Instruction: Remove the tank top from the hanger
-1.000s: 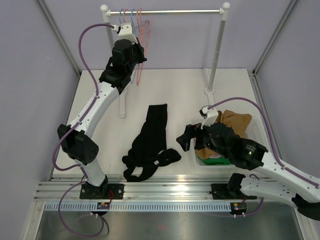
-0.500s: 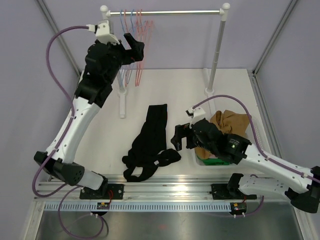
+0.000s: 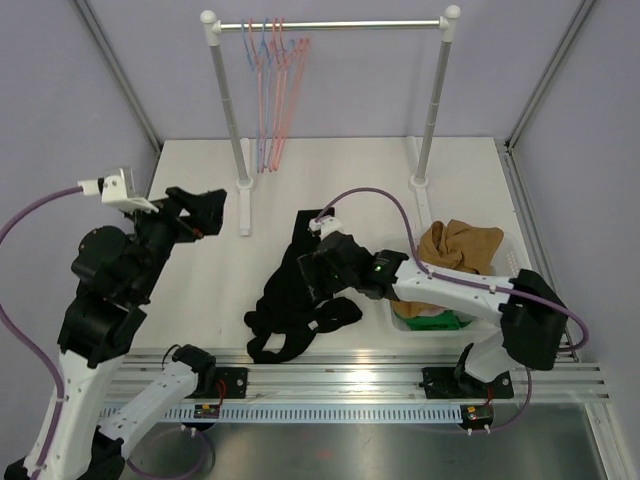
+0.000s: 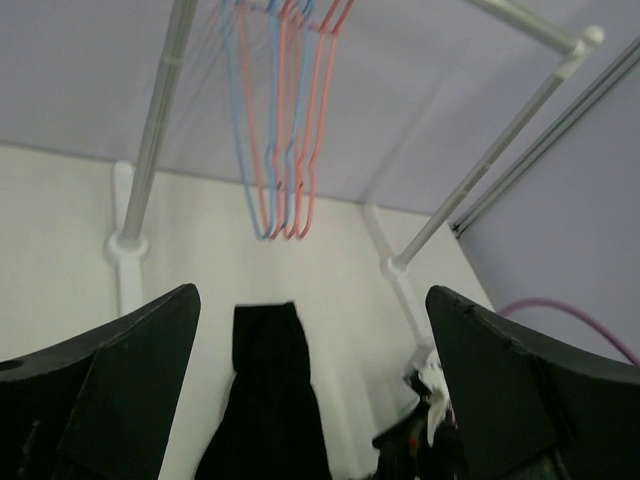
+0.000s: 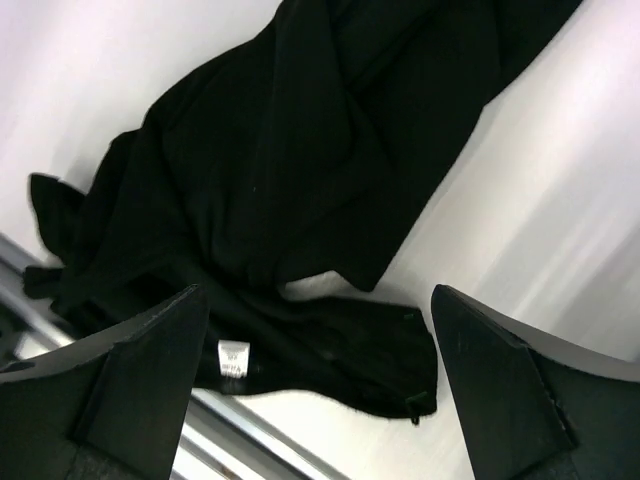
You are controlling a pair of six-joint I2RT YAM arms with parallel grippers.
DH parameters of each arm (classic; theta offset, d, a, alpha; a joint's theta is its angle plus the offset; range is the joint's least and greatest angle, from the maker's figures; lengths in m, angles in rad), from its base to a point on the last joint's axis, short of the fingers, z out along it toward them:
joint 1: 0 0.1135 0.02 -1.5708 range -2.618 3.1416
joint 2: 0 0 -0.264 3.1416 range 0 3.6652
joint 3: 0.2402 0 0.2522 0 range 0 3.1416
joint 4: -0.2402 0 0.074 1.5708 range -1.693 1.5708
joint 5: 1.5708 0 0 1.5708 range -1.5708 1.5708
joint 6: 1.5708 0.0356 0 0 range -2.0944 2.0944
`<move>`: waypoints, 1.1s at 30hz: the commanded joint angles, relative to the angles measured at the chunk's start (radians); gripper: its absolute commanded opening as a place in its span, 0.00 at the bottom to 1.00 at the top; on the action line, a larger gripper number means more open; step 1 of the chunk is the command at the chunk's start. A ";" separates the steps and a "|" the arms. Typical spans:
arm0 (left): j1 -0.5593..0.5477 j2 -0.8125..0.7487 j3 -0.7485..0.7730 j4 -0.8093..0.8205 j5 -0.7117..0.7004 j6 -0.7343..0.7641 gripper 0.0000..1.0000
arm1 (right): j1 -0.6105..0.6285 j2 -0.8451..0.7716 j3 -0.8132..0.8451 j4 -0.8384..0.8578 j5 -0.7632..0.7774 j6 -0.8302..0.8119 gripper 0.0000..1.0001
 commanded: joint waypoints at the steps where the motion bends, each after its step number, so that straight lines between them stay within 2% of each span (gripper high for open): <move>1: 0.003 -0.103 -0.086 -0.166 -0.072 0.014 0.99 | 0.006 0.123 0.133 0.052 0.020 -0.047 0.99; 6: 0.003 -0.237 -0.135 -0.304 -0.129 0.087 0.99 | 0.012 0.349 0.234 0.032 0.052 -0.036 0.99; 11: 0.003 -0.387 -0.254 -0.290 -0.216 0.164 0.99 | 0.024 0.501 0.305 0.023 0.125 -0.022 0.99; 12: 0.003 -0.408 -0.280 -0.282 -0.224 0.170 0.99 | 0.029 0.512 0.306 0.031 0.135 -0.024 0.96; 13: 0.003 -0.433 -0.322 -0.275 -0.232 0.172 0.99 | 0.027 0.521 0.305 0.040 0.123 -0.042 0.81; 14: 0.003 -0.468 -0.346 -0.261 -0.253 0.172 0.99 | 0.030 0.536 0.305 0.047 0.116 -0.047 0.71; 15: 0.003 -0.488 -0.369 -0.252 -0.261 0.167 0.99 | 0.030 0.539 0.305 0.051 0.116 -0.047 0.54; 16: 0.003 -0.505 -0.391 -0.243 -0.273 0.166 0.99 | 0.030 0.538 0.303 0.052 0.113 -0.051 0.42; 17: 0.003 -0.536 -0.441 -0.220 -0.295 0.166 0.99 | 0.033 0.521 0.302 0.052 0.112 -0.061 0.20; 18: 0.003 -0.547 -0.452 -0.213 -0.293 0.161 0.99 | 0.038 0.504 0.291 0.054 0.114 -0.065 0.07; 19: 0.003 -0.551 -0.446 -0.215 -0.287 0.169 0.99 | 0.039 0.478 0.283 0.057 0.116 -0.068 0.00; 22: 0.003 -0.579 -0.446 -0.212 -0.325 0.161 0.99 | 0.041 0.348 0.271 0.038 0.138 -0.074 0.00; 26: 0.003 -0.583 -0.448 -0.223 -0.322 0.158 0.99 | 0.039 0.144 0.312 -0.080 0.253 -0.081 0.00; 33: 0.003 -0.577 -0.456 -0.213 -0.304 0.167 0.99 | 0.038 -0.028 0.495 -0.400 0.535 -0.074 0.00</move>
